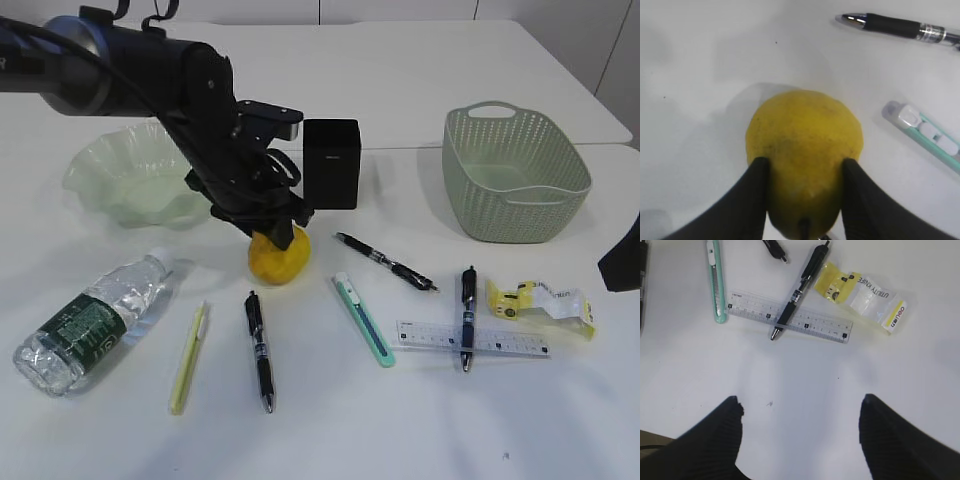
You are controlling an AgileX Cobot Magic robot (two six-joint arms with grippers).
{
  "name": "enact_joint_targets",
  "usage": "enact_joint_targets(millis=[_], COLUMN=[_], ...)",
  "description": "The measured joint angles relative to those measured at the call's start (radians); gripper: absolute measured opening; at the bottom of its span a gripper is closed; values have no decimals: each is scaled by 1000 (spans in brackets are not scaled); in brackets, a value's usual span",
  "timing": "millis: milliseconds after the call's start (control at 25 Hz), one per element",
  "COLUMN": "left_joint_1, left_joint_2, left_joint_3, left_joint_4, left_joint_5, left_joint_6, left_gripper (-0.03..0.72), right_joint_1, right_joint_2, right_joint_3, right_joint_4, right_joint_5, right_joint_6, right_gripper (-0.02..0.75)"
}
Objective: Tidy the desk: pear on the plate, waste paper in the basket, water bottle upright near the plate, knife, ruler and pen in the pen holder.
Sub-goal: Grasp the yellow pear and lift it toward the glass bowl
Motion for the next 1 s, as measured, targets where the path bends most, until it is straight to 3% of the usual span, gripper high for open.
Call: enact_joint_targets(millis=[400, 720, 1000], left_joint_1=[0, 3, 70], left_joint_2=[-62, -126, -136], left_joint_3=[0, 0, -70], left_joint_4=[6, 106, 118], left_joint_5=[22, 29, 54], left_joint_6=[0, 0, 0], left_gripper=[278, 278, 278], right_joint_1=[0, 0, 0], right_joint_2=[0, 0, 0], right_joint_3=[0, 0, 0], right_joint_4=[0, 0, 0], right_joint_5=[4, 4, 4], right_joint_6=[0, 0, 0], right_gripper=[540, 539, 539])
